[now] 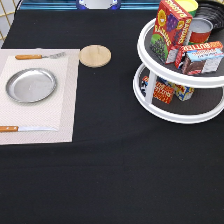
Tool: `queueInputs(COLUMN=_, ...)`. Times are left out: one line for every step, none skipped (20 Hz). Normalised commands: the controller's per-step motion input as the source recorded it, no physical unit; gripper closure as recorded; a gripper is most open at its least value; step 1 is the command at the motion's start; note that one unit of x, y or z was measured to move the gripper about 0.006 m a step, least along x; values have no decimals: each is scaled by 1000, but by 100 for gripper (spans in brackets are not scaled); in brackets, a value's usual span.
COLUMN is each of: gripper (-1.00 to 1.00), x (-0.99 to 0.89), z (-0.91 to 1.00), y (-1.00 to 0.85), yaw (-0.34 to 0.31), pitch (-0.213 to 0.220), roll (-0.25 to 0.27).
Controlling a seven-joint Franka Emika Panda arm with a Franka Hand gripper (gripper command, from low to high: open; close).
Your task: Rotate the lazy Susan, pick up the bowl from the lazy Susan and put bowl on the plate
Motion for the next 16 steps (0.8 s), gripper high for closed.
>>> queueInputs(gripper=-100, x=143, z=-11, y=11, yaw=0, pitch=0, roll=0)
queueInputs(gripper=-100, x=231, z=0, y=46, yaw=-6, pitch=33, roll=6)
queueInputs(gripper=-100, x=471, z=57, y=120, yaw=-32, pitch=88, roll=20)
queueInputs(gripper=-100, x=557, z=157, y=351, yaw=-38, pitch=95, roll=0)
queueInputs(gripper=-100, x=614, z=211, y=394, yaw=-19, pitch=111, roll=8)
queueInputs(gripper=-100, x=657, z=337, y=369, yaw=-10, pitch=109, roll=65)
queueInputs(gripper=-100, x=683, z=394, y=289, yaw=-21, pitch=101, roll=131)
queueInputs(gripper=-100, x=669, z=354, y=260, yaw=-35, pitch=80, roll=181)
queueInputs(gripper=-100, x=640, z=354, y=189, yaw=-43, pitch=55, roll=235)
queueInputs(gripper=-100, x=643, z=303, y=171, yaw=-45, pitch=51, roll=274)
queueInputs(gripper=-100, x=626, z=289, y=177, yaw=-41, pitch=44, roll=284)
queueInputs(gripper=-100, x=634, z=274, y=177, yaw=-40, pitch=46, roll=286)
queueInputs(gripper=-100, x=626, z=251, y=160, yaw=-42, pitch=33, roll=291)
queueInputs(gripper=-100, x=611, z=174, y=123, yaw=-47, pitch=33, roll=302)
queueInputs(gripper=-100, x=577, z=86, y=74, yaw=-60, pitch=12, roll=313)
queueInputs(gripper=-100, x=483, z=3, y=11, yaw=-63, pitch=0, roll=329)
